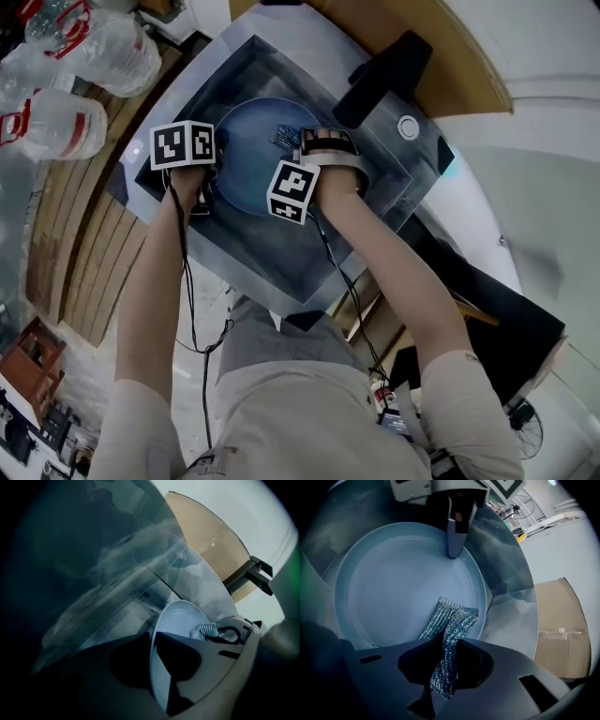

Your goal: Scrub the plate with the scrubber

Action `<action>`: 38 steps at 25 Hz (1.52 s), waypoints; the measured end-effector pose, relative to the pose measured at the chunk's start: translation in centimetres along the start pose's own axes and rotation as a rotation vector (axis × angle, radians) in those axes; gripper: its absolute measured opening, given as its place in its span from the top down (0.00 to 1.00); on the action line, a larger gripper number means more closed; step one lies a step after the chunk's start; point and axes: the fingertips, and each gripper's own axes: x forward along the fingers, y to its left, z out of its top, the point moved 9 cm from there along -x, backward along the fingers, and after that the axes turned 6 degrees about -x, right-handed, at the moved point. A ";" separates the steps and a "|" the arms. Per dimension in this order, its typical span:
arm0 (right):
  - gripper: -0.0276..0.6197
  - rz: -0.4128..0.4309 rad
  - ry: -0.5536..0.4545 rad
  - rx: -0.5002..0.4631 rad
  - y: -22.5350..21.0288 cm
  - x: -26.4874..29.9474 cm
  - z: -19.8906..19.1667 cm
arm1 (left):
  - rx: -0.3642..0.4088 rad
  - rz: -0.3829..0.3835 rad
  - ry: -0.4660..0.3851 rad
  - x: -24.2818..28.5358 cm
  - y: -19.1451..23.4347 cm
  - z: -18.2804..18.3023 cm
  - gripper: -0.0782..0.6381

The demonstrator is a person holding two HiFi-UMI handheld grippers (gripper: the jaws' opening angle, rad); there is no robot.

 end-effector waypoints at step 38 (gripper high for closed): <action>0.85 -0.049 -0.093 0.213 -2.5 2.0 -0.4 | 0.028 -0.022 -0.022 0.2 -0.2 -0.1 0.80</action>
